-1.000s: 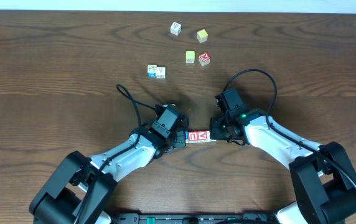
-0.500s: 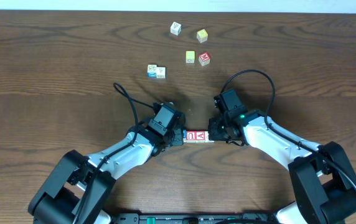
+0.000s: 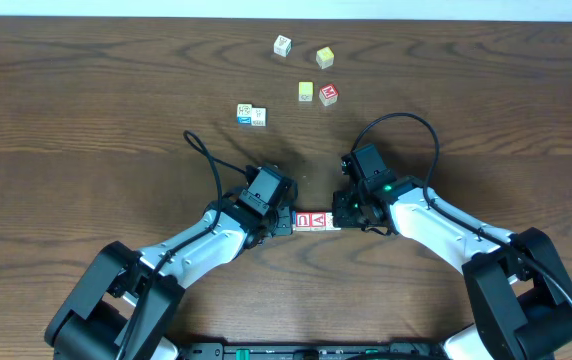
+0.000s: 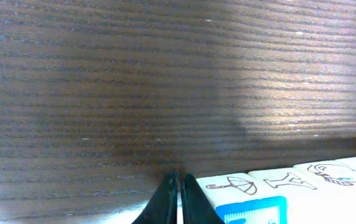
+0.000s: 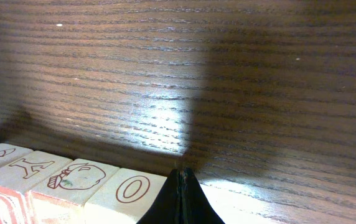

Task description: Lift 4 blocks

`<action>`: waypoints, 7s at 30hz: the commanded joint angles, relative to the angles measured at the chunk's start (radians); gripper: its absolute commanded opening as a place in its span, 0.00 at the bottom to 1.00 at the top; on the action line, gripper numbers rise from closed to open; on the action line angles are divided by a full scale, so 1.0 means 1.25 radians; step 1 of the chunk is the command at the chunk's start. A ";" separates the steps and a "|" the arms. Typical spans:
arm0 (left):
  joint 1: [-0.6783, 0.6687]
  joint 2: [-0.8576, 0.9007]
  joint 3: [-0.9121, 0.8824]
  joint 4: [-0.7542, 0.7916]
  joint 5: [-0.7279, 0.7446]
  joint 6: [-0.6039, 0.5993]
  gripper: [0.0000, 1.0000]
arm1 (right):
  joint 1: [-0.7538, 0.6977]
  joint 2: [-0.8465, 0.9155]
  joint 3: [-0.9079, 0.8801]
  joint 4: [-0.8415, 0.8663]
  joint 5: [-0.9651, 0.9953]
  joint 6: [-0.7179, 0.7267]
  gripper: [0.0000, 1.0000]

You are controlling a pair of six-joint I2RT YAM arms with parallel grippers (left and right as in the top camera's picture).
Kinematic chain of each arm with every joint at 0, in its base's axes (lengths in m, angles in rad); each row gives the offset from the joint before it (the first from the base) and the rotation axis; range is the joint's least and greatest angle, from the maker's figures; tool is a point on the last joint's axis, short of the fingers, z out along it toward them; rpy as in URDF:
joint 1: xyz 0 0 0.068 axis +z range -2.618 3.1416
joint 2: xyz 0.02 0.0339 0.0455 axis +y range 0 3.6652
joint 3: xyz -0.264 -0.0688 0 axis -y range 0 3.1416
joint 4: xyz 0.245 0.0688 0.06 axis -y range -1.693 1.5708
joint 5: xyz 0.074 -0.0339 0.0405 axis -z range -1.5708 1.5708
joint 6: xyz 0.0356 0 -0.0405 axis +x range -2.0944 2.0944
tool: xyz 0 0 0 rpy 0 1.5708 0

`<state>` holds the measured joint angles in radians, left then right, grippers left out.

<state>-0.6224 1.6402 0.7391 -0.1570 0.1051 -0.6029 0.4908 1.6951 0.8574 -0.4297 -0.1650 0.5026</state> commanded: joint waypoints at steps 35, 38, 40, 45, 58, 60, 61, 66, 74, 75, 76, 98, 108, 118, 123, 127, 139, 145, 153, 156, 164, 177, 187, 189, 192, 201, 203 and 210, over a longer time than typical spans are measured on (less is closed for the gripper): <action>-0.012 0.005 0.014 -0.036 -0.011 0.111 0.16 | 0.031 0.001 0.021 -0.004 -0.089 -0.038 0.01; -0.012 0.005 0.014 -0.036 -0.011 0.111 0.17 | 0.031 0.001 0.021 -0.004 -0.089 -0.038 0.01; -0.012 0.005 0.014 -0.036 -0.011 0.111 0.17 | 0.031 0.001 0.021 -0.004 -0.089 -0.038 0.01; -0.012 0.005 0.014 -0.036 -0.012 0.112 0.13 | 0.031 0.001 0.021 -0.004 -0.086 -0.038 0.01; -0.012 0.005 0.014 -0.045 -0.038 0.121 0.07 | 0.031 0.001 0.021 -0.004 -0.081 -0.038 0.01; -0.012 0.005 0.014 -0.045 -0.037 0.126 0.07 | 0.031 0.001 0.021 -0.004 -0.080 -0.038 0.01; -0.012 0.005 0.014 -0.047 -0.037 0.126 0.07 | 0.031 0.001 0.021 -0.004 -0.080 -0.038 0.01; -0.012 0.005 0.014 -0.060 -0.038 0.127 0.07 | 0.031 0.001 0.021 -0.004 -0.081 -0.045 0.01; -0.012 0.004 0.015 -0.069 -0.051 0.132 0.07 | 0.031 0.001 0.021 -0.005 -0.081 -0.059 0.01; -0.012 0.004 0.016 -0.072 -0.055 0.132 0.07 | 0.031 0.001 0.021 -0.004 -0.080 -0.059 0.01; -0.012 0.004 0.017 -0.075 -0.056 0.132 0.07 | 0.031 0.001 0.021 -0.004 -0.080 -0.059 0.01; -0.012 0.004 0.022 -0.076 -0.058 0.132 0.07 | -0.067 0.001 0.021 -0.060 -0.032 -0.075 0.01; -0.012 0.004 0.022 -0.077 -0.067 0.132 0.07 | -0.068 0.001 0.021 -0.063 -0.018 -0.080 0.01; 0.009 0.004 0.022 -0.084 -0.115 0.131 0.07 | -0.068 0.001 0.021 -0.063 -0.018 -0.081 0.01; 0.030 0.004 0.022 -0.092 -0.121 0.132 0.07 | -0.068 0.001 0.021 -0.064 -0.017 -0.087 0.01; 0.056 0.001 0.022 -0.114 -0.166 0.132 0.07 | -0.068 0.001 0.021 -0.064 -0.017 -0.087 0.01; 0.192 -0.409 0.069 -0.204 -0.362 0.243 0.07 | -0.099 -0.045 0.032 -0.060 0.028 -0.118 0.01; 0.192 -0.741 0.074 -0.221 -0.416 0.300 0.07 | -0.163 -0.137 0.050 -0.063 0.034 -0.144 0.01; 0.192 -1.114 0.077 -0.290 -0.466 0.323 0.08 | -0.227 -0.263 0.051 -0.063 0.058 -0.221 0.04; 0.192 -1.184 0.077 -0.312 -0.466 0.323 0.08 | -0.230 -0.278 0.051 -0.060 0.092 -0.221 0.09; 0.192 -1.223 0.077 -0.323 -0.466 0.323 0.39 | -0.230 -0.279 0.051 -0.041 0.178 -0.220 0.70; 0.192 -1.223 0.143 -0.348 -0.476 0.426 0.62 | -0.230 -0.279 0.051 -0.013 0.260 -0.220 0.99; 0.196 -1.223 0.276 -0.544 -0.607 0.447 0.72 | -0.230 -0.279 0.051 -0.016 0.254 -0.220 0.99; 0.208 -1.223 0.302 -0.554 -0.647 0.472 0.72 | -0.230 -0.279 0.051 -0.016 0.254 -0.220 0.99; 0.237 -1.223 0.341 -0.556 -0.647 0.504 0.73 | -0.230 -0.279 0.051 -0.016 0.254 -0.220 0.99; 0.404 -1.223 0.511 -0.758 -0.635 0.475 0.74 | -0.230 -0.279 0.051 -0.016 0.254 -0.220 0.99; 0.451 -1.223 0.567 -0.806 -0.616 0.461 0.74 | -0.230 -0.279 0.051 -0.016 0.254 -0.220 0.99; 0.572 -1.223 0.640 -0.958 -0.439 0.378 0.75 | -0.230 -0.279 0.051 -0.016 0.254 -0.220 0.99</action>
<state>0.0593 0.1139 1.5425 -1.3247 -0.5480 -0.0444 0.2115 1.3537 0.9043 -0.4503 0.1360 0.2276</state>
